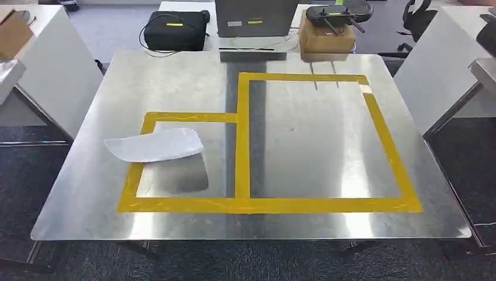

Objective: Take the parts from the cabinet and place them on the table.

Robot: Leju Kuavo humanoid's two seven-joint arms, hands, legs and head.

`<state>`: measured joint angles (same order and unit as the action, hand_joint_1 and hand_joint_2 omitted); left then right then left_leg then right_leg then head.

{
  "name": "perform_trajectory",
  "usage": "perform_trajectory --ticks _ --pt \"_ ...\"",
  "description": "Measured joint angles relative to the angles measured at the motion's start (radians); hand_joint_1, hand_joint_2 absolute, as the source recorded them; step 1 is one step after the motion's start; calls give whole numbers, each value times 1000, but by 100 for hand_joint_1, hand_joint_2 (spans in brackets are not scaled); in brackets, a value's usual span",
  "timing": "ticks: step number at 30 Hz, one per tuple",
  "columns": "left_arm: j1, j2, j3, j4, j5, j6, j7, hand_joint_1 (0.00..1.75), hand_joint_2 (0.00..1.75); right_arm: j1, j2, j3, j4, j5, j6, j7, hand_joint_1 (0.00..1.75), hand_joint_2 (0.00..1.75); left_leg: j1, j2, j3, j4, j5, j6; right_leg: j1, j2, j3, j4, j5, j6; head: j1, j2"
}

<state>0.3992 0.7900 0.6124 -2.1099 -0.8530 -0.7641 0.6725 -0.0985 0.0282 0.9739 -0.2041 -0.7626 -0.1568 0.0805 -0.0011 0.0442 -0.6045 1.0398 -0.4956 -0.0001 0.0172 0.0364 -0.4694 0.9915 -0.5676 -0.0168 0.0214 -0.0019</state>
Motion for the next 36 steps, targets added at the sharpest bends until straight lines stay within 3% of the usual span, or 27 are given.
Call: perform_trajectory --ticks 1,2,6,9,16,23,28,36 --pt "6 -7 10 3 0 1 0 0 0 0 0 0 0 0 0 0 0 175 0 -2 0 0 0 0 0 -1 0 -1 0 0 0 0" --pt "26 -66 94 20 -19 -25 0 0 0 -3 0 0 0 2 0 5 0 175 0 -11 -1 0 1 1 0 -9 3 -2 0 0 0 0" --pt "-27 -150 157 75 -125 -144 0 0 0 -8 0 0 0 16 8 14 0 175 0 -19 0 0 1 1 0 -16 6 -4 -2 2 0 0" --pt "-80 -216 190 147 -199 -193 0 0 0 -10 0 1 0 30 17 14 0 175 0 -22 -1 0 1 2 0 -19 7 -5 -3 3 0 0" --pt "-175 -356 256 326 -231 -143 0 0 0 -14 0 2 0 38 27 12 0 175 3 -26 0 0 1 2 0 -21 7 -7 -3 4 -2 0" --pt "-207 -413 280 418 -175 -111 -1 0 0 -25 -2 2 0 37 31 5 0 175 3 -29 0 0 1 2 0 -21 7 -10 -3 4 0 0" --pt "-209 -429 281 457 -153 -105 -1 0 0 -25 -4 2 0 32 35 3 0 175 3 -33 -1 0 1 2 0 -24 8 -10 -3 4 2 0" --pt "-252 -462 306 526 -237 -125 -1 0 0 -23 -7 2 0 30 45 1 0 175 3 -41 -1 0 2 2 0 -30 9 -10 -4 5 2 0"
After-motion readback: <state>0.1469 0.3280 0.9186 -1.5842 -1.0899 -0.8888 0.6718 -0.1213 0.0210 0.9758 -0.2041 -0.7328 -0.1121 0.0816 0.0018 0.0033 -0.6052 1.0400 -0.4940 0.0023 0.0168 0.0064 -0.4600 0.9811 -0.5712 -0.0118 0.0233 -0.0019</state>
